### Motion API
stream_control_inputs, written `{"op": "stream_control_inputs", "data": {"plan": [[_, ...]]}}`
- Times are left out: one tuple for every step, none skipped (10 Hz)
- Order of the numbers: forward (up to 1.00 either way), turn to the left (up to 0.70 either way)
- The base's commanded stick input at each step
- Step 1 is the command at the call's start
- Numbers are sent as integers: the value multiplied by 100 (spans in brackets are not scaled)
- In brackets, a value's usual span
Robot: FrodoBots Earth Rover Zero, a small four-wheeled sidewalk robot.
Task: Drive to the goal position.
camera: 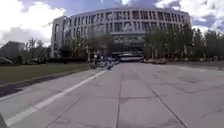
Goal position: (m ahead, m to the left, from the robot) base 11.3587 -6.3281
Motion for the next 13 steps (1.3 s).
{"op": "stream_control_inputs", "data": {"plan": [[70,0],[70,0],[70,0],[70,0],[70,0],[70,0],[70,-35],[70,-35],[70,-14],[70,0],[70,0],[70,0],[70,0]]}}
